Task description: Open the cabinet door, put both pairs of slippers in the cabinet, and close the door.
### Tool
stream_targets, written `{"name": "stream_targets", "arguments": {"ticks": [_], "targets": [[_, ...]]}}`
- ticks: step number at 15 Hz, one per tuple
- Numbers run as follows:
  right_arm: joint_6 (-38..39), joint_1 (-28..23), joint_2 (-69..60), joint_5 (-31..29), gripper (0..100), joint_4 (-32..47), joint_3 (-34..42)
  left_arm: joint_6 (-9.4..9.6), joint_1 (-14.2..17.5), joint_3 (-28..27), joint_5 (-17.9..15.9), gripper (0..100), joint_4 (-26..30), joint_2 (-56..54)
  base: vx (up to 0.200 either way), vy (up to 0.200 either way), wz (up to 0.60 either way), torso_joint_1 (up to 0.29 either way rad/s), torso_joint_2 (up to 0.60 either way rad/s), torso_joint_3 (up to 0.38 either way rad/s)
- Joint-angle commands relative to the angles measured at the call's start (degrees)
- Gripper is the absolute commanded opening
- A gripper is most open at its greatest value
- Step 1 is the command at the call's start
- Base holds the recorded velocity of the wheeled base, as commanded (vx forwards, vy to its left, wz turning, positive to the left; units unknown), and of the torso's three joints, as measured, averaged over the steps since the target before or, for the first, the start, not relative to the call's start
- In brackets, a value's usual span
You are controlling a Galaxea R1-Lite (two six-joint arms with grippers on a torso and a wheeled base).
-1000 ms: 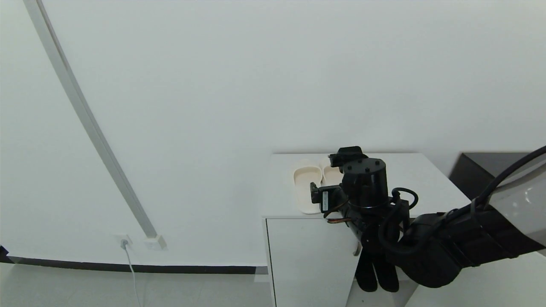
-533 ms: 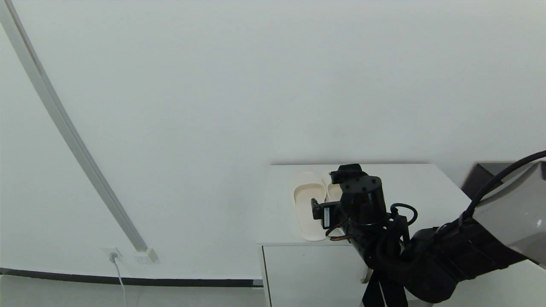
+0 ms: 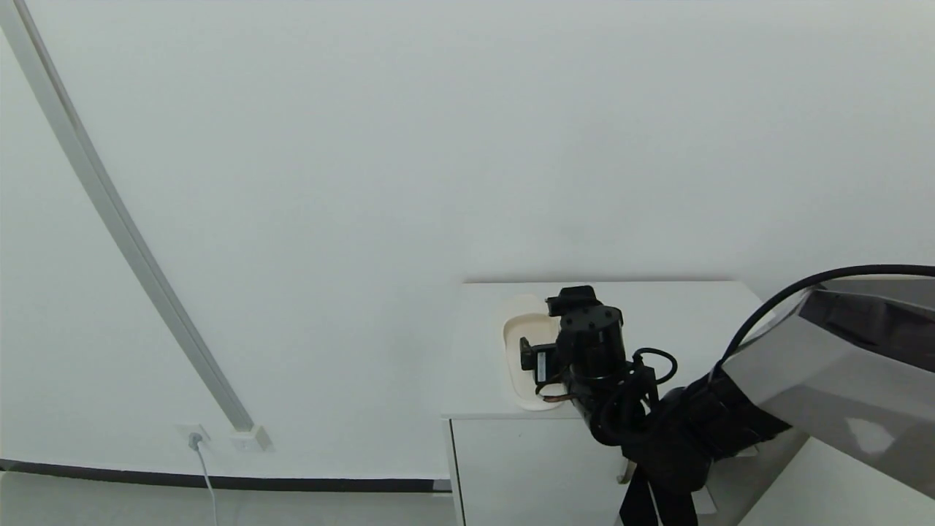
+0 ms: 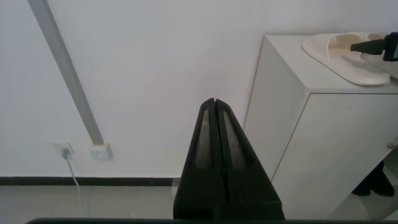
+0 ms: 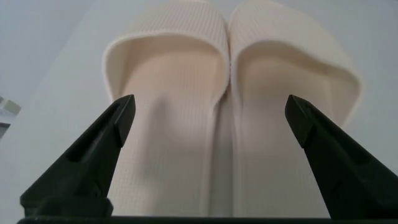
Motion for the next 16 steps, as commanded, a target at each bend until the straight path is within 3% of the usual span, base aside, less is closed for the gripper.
{"name": "stream_targets", "arguments": {"ticks": [1, 5, 10, 11, 16], "targets": [[-0.07, -1.43, 4.18, 0.17, 100, 0.26, -3.79, -0.02, 0.02, 0.0, 0.01, 0, -0.04, 0.07, 0.0, 0.0, 0.0, 0.0, 0.0, 0.0], [-0.69, -4.07, 7.08, 0.96, 100, 2.19, -9.59, -0.02, 0.02, 0.0, 0.01, 0, -0.04, 0.07, 0.0, 0.0, 0.0, 0.0, 0.0, 0.0], [-0.69, -5.3, 8.13, 2.72, 100, 2.54, -11.53, -0.02, 0.02, 0.0, 0.01, 0, -0.04, 0.07, 0.0, 0.0, 0.0, 0.0, 0.0, 0.0], [-0.69, -5.3, 8.13, 2.72, 0, 2.54, -11.53, -0.02, 0.02, 0.0, 0.01, 0, -0.04, 0.07, 0.0, 0.0, 0.0, 0.0, 0.0, 0.0], [-0.69, -5.39, 8.13, 2.72, 0, 2.45, -11.53, -0.1, 0.02, 0.0, 0.01, 0, -0.04, 0.07, 0.0, 0.0, 0.0, 0.0, 0.0, 0.0]]}}
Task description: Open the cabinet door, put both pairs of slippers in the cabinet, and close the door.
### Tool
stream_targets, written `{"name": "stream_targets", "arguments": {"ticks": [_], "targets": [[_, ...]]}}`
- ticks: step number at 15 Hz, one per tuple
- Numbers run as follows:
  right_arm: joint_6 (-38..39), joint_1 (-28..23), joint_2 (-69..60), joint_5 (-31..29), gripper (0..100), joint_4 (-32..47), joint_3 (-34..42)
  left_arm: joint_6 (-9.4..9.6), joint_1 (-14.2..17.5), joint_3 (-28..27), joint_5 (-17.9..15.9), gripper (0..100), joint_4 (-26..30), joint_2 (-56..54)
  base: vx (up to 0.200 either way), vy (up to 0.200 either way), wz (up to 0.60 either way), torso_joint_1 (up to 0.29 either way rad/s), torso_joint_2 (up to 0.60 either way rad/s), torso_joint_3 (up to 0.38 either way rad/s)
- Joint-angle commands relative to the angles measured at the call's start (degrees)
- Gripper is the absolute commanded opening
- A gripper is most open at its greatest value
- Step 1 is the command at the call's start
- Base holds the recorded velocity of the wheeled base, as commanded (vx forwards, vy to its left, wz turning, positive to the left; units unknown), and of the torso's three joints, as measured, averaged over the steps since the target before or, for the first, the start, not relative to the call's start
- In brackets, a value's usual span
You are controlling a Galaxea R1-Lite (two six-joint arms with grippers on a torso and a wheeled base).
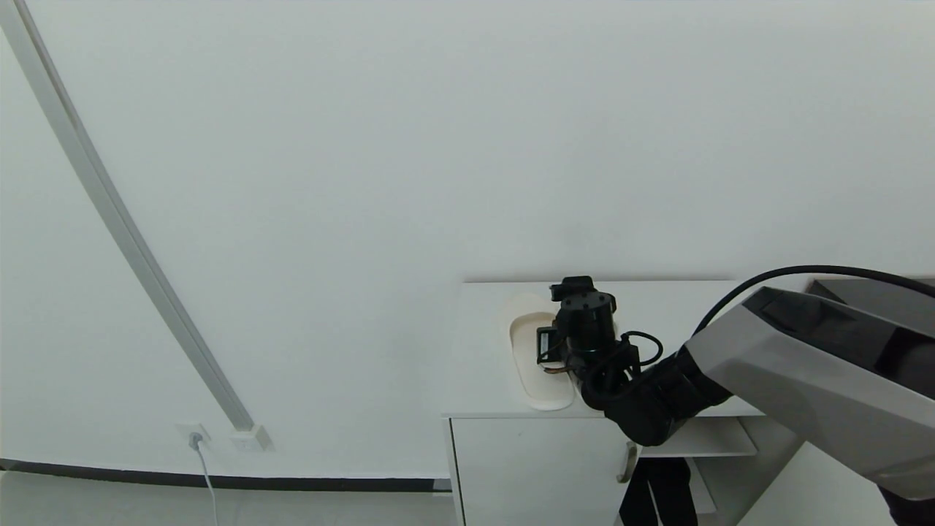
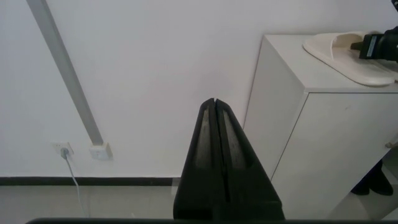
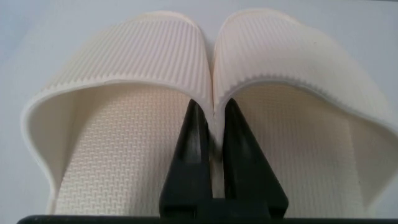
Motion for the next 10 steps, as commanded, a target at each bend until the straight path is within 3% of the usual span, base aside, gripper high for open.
{"name": "stream_targets", "arguments": {"ticks": [1, 7, 10], "targets": [[0.0, -0.05, -0.06, -0.01, 0, -0.07, 0.02, -0.04, 0.0, 0.0, 0.08, 0, -0.01, 0.07, 0.0, 0.0, 0.0, 0.0, 0.0, 0.0], [0.26, 0.48, -3.93, 0.08, 0, -0.51, 2.04, -0.04, 0.0, 0.0, 0.08, 0, 0.07, 0.07, 0.0, 0.0, 0.0, 0.0, 0.0, 0.0], [0.0, 3.11, -15.0, 6.05, 0, -2.97, 13.29, -0.13, 0.0, 0.0, 0.08, 0, -0.01, 0.07, 0.0, 0.0, 0.0, 0.0, 0.0, 0.0]]}}
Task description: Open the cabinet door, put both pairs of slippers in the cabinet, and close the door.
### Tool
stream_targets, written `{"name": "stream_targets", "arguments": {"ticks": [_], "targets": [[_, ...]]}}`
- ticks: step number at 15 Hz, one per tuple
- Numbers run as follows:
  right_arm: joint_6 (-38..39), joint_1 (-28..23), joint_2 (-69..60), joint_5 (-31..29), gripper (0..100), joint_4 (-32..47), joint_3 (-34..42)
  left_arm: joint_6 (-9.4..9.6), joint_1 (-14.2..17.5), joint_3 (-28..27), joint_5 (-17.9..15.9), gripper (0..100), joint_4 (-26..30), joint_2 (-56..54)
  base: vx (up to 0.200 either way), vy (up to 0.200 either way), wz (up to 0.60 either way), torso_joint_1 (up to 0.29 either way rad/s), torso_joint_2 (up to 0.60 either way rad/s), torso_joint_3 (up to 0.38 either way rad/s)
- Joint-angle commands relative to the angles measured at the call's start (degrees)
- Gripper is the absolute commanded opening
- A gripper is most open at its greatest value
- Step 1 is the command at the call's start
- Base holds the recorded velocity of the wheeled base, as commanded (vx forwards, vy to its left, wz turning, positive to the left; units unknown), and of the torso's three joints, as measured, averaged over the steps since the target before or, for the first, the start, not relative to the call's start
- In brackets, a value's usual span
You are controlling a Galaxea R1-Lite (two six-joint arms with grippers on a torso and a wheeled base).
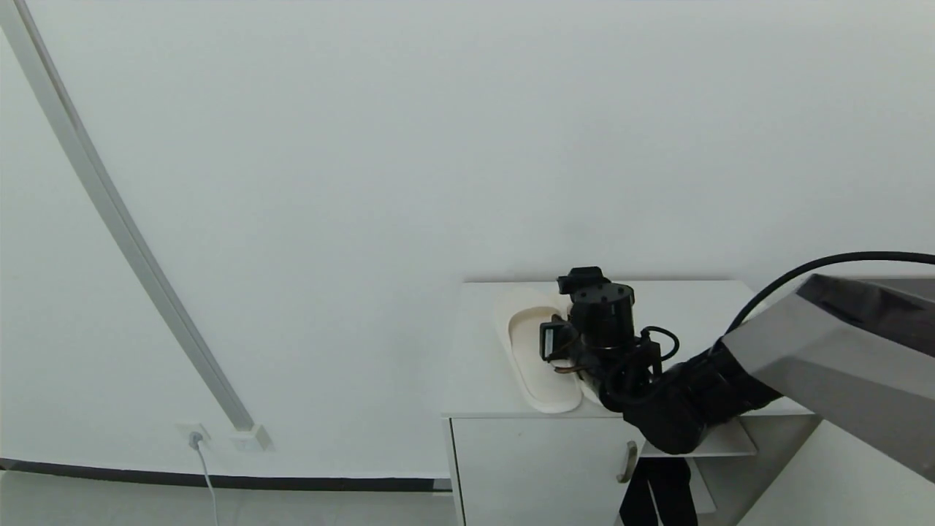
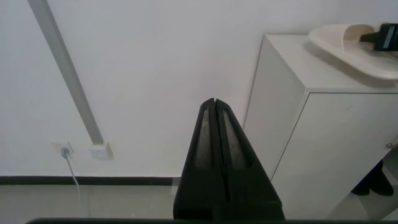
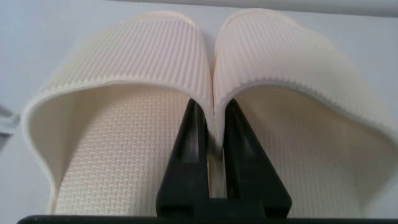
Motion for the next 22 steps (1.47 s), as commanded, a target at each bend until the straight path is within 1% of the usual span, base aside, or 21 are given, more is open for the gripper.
{"name": "stream_targets", "arguments": {"ticks": [1, 2, 5, 6, 7, 9, 10, 18, 22], "targets": [[-0.2, 2.31, -10.8, 4.08, 0, -1.45, 9.57, -0.04, 0.02, 0.0, 0.02, 0, -0.04, 0.07, 0.0, 0.0, 0.0, 0.0, 0.0, 0.0], [-0.73, 2.57, -14.14, 6.54, 0, -1.8, 13.35, -0.04, 0.02, 0.0, 0.02, 0, -0.04, 0.07, 0.0, 0.0, 0.0, 0.0, 0.0, 0.0], [-2.84, 2.66, -25.12, 16.83, 0, -2.5, 23.81, 0.04, 0.02, 0.0, 0.02, 0, -0.04, 0.07, 0.0, 0.0, 0.0, 0.0, 0.0, 0.0], [-2.84, 2.92, -28.2, 20.17, 0, -1.97, 26.09, 0.04, 0.02, 0.0, 0.02, 0, -0.04, 0.07, 0.0, 0.0, 0.0, 0.0, 0.0, 0.0], [-2.84, 3.36, -31.1, 22.72, 0, 0.4, 27.94, 0.04, 0.02, 0.0, 0.02, 0, -0.04, 0.07, 0.0, 0.0, 0.0, 0.0, 0.0, 0.0], [-2.84, 4.59, -33.47, 23.07, 0, 5.58, 28.29, 0.04, 0.02, 0.0, 0.02, 0, -0.04, 0.07, 0.0, 0.0, 0.0, 0.0, 0.0, 0.0], [-2.84, 4.68, -33.56, 23.07, 0, 6.38, 28.2, -0.04, 0.02, 0.0, 0.11, 0, -0.04, 0.07, 0.0, 0.0, 0.0, 0.0, 0.0, 0.0], [-2.93, 5.65, -33.3, 22.98, 0, 6.46, 28.29, -0.04, 0.02, 0.0, 0.02, 0, -0.04, 0.07, 0.0, 0.0, 0.0, 0.0, 0.0, 0.0], [-2.93, 5.65, -33.12, 22.8, 0, 6.46, 28.46, -0.04, 0.02, 0.0, 0.02, 0, -0.04, 0.07, -0.2, 0.0, 0.0, 0.008, 0.01, 0.001]]}}
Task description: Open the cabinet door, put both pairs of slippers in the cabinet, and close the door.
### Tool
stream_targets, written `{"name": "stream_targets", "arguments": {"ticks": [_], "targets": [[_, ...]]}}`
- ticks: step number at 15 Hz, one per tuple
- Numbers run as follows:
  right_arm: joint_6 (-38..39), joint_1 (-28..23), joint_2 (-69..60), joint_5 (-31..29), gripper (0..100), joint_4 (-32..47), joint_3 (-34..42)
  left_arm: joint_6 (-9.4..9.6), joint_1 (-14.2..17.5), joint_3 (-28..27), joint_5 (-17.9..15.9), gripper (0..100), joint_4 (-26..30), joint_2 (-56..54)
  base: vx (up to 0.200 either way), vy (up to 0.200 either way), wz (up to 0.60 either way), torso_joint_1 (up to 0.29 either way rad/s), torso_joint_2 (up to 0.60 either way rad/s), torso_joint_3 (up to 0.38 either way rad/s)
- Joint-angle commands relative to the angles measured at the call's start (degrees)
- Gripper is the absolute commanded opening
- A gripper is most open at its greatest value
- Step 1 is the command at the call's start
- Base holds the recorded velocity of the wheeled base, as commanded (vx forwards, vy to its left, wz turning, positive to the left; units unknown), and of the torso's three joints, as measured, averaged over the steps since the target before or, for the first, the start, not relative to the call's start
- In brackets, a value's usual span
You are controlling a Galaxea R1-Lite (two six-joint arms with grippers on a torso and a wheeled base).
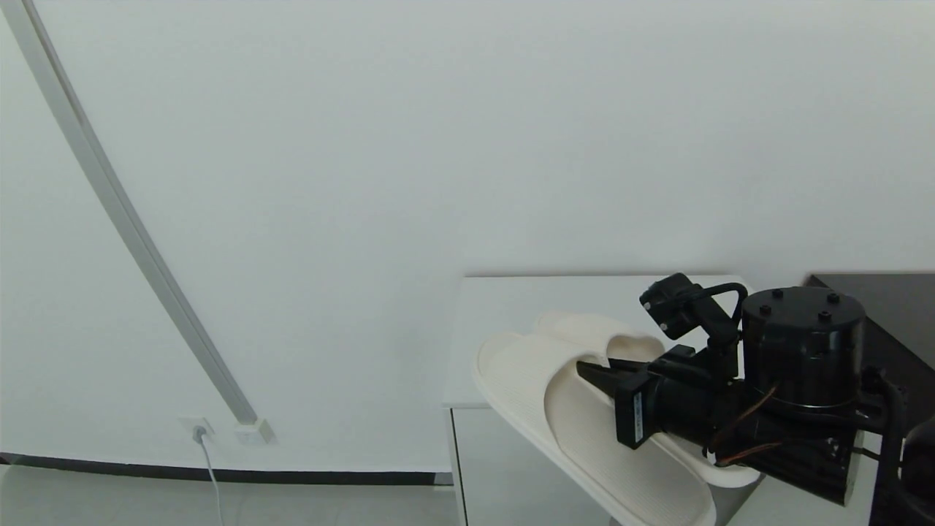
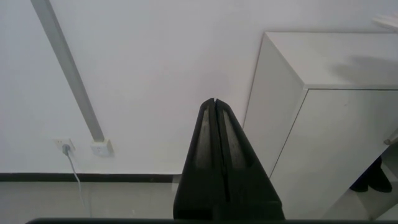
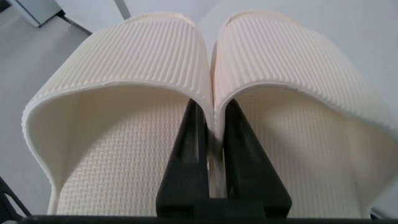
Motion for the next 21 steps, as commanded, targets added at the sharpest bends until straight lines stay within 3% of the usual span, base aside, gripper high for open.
{"name": "stream_targets", "arguments": {"ticks": [1, 7, 21], "targets": [[-0.08, 0.2, 0.12, -0.08, 0, -0.05, 0.01, -0.04, 0.0, 0.0, 0.02, 0, -0.01, 0.07, -0.2, 0.0, 0.0, -0.002, 0.0, 0.002], [-0.16, 0.73, 0.21, -0.17, 0, -0.05, 0.19, -0.13, 0.0, 0.0, 0.11, 0, -0.01, 0.07, -0.2, 0.0, 0.0, -0.001, 0.0, 0.003], [-1.31, 1.08, 0.91, -0.34, 0, -0.31, 0.98, -0.13, 0.0, 0.0, 0.11, 0, -0.01, 0.07, 0.0, 0.0, 0.0, 0.0, 0.0, 0.0]]}}
